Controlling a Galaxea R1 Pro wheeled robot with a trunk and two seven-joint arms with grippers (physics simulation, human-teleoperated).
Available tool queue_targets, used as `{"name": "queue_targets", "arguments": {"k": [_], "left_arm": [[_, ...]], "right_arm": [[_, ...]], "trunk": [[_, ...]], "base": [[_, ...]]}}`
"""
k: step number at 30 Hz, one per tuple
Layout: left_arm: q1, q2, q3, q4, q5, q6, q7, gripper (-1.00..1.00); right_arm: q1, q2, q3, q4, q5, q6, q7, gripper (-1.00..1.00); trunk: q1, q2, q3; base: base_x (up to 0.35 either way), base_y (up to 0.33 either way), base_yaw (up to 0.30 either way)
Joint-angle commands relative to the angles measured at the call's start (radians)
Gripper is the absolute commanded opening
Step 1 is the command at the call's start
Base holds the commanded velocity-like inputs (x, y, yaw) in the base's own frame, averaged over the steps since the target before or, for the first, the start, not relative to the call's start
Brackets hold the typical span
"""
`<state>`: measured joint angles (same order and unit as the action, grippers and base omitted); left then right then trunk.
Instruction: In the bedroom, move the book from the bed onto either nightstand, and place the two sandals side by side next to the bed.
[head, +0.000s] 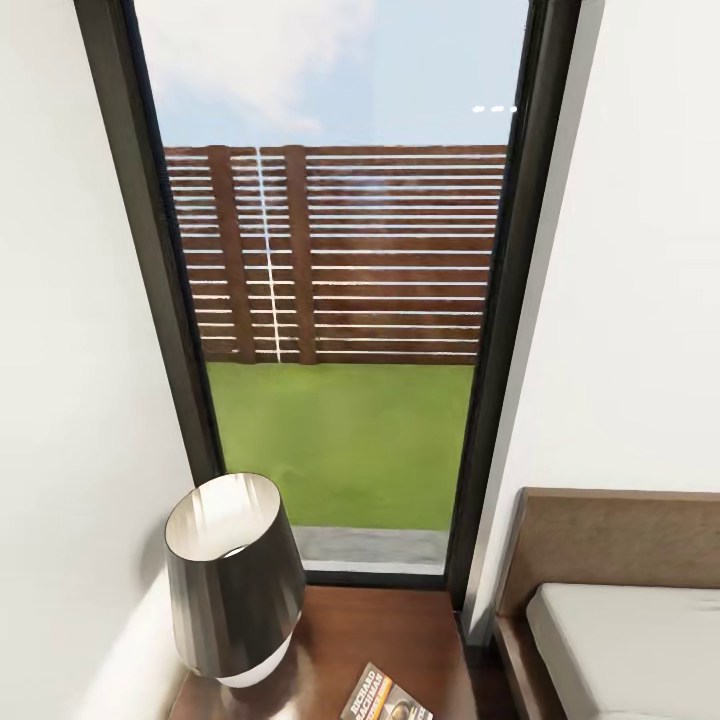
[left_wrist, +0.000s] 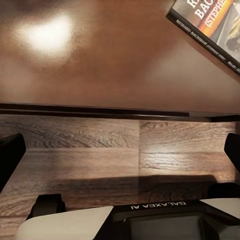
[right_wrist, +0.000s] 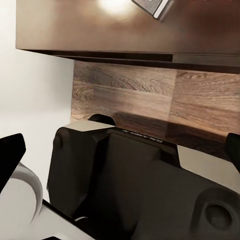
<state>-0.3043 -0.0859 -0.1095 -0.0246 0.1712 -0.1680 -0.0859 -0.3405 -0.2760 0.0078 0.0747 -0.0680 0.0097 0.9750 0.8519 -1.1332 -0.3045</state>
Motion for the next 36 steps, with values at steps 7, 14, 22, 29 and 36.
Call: {"name": "queue_targets", "arguments": {"k": [7,14,22,29,36], "left_arm": [[-0.001,0.000,-0.007,0.003,0.013,-0.003,-0.002,1.00],[-0.001,0.004,-0.007,0.003,0.013,-0.002,-0.002,1.00],[-0.001,0.004,-0.007,0.003,0.013,-0.002,-0.002,1.00],[-0.001,0.005,-0.007,0.003,0.013,-0.002,-0.002,1.00],[-0.001,0.005,-0.007,0.003,0.012,-0.002,-0.002,1.00]], "right_arm": [[-0.002,0.000,0.000,0.004,-0.009,0.001,0.004,1.00],[-0.002,0.013,0.002,0.005,-0.008,0.001,0.004,1.00],[-0.002,0.058,0.001,0.005,-0.009,0.001,0.004,1.00],[-0.002,0.063,0.000,0.005,-0.008,0.001,0.004,1.00],[-0.002,0.064,0.001,0.005,-0.009,0.001,0.004,1.00]], "trunk": [[0.000,-0.001,-0.001],[0.000,-0.001,-0.001],[0.000,-0.001,-0.001],[0.000,-0.001,-0.001],[0.000,-0.001,-0.001]], "base": [[0.000,0.000,0.000],[0.000,0.000,0.000],[0.000,0.000,0.000],[0.000,0.000,0.000],[0.000,0.000,0.000]]}}
